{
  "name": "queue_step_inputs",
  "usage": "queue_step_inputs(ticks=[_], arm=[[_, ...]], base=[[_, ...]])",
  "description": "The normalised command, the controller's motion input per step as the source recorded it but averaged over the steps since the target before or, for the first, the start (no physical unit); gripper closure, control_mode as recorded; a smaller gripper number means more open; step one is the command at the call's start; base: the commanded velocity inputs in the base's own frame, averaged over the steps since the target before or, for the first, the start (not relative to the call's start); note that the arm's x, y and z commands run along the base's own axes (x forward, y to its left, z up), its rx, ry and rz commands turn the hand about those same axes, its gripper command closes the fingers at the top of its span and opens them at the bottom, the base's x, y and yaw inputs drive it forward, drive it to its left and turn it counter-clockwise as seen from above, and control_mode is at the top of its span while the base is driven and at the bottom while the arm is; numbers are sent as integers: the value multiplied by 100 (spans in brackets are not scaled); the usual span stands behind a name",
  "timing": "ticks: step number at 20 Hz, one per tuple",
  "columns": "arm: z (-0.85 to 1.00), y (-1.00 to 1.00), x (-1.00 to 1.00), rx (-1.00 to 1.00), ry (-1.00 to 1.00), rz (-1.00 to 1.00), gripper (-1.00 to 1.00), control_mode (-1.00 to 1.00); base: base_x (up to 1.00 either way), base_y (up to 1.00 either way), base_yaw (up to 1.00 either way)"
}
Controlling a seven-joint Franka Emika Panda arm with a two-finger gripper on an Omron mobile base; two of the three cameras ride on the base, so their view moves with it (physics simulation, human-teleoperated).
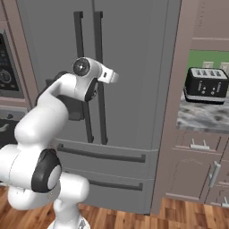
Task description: Open the fridge, remove the banana, squash, and shrimp, and place them on any counter.
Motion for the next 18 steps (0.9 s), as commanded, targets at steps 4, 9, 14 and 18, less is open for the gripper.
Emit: queue_step_inputs(ticks=[4, 9, 14, 18], arm=[[0, 16, 49, 0, 0, 0, -100, -100], [0, 9, 60, 0, 0, 0, -100, -100], [0, 0, 70, 1, 0, 0, -100, -100], [-10, 0, 57, 0, 0, 0, -100, -100]], base=[[0, 0, 0], [0, 0, 0], [0, 0, 0], [0, 0, 0]])
